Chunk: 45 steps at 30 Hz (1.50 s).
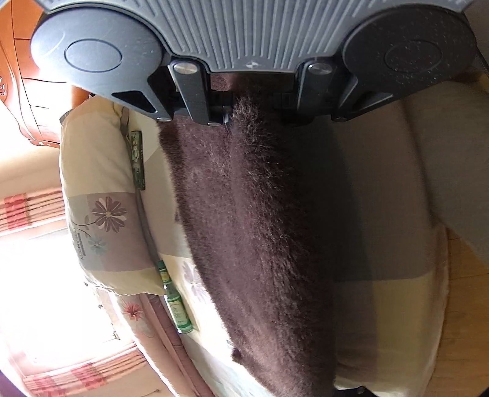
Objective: Fold clothes
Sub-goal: 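Lift the gripped sweater edge with both grippers, then lower the brown sweater onto the bed and open both grippers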
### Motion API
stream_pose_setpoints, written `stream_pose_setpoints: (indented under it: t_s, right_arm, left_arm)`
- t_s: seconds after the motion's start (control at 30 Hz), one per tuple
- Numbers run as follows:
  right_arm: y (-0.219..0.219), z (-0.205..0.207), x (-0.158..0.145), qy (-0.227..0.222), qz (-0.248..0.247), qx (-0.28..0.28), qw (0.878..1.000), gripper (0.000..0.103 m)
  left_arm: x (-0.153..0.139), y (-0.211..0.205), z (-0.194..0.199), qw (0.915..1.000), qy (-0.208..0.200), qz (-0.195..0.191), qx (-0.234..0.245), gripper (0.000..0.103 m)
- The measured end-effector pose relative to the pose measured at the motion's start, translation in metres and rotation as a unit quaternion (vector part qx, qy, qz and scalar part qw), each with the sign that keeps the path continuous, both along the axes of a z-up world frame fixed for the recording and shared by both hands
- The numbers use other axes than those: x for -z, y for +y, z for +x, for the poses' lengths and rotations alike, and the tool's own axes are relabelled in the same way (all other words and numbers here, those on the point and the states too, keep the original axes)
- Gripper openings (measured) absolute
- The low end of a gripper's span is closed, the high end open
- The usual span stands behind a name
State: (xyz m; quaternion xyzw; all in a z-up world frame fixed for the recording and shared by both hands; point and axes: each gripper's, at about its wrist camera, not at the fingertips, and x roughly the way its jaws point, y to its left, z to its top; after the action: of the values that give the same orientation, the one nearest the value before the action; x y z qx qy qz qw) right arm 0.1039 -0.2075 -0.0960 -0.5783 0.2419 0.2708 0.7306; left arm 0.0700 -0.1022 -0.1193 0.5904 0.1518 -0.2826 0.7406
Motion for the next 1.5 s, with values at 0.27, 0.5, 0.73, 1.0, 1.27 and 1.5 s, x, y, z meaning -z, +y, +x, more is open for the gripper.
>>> stream_pose_setpoints:
  t_s: [0.27,0.5,0.73,1.0,1.27,1.5]
  right_arm:
    - [-0.014,-0.010,-0.002,0.046,-0.005,0.021,0.999,0.034]
    - [-0.051,-0.024,-0.041,0.083,0.017,0.056,0.995,0.034]
    - [-0.062,0.007,-0.077,0.085,0.162,0.136,0.974,0.048]
    - [-0.065,0.049,-0.036,0.151,0.325,0.264,0.896,0.050]
    - [-0.083,0.047,-0.033,0.145,0.386,0.319,0.854,0.062]
    - [-0.077,0.078,-0.035,0.098,0.424,0.347,0.831,0.068]
  left_arm:
    - [0.000,0.011,-0.018,0.9981,0.056,0.019,0.014,0.028]
    - [-0.053,0.037,-0.020,0.9884,0.141,-0.057,0.000,0.029]
    - [-0.068,0.030,0.016,0.9778,0.142,-0.151,-0.029,0.041]
    - [-0.028,0.046,0.047,0.9465,0.218,-0.214,-0.104,0.046]
    - [-0.036,0.065,0.062,0.9351,0.226,-0.246,-0.118,0.058]
    - [-0.048,0.062,0.119,0.9036,0.250,-0.316,-0.145,0.063]
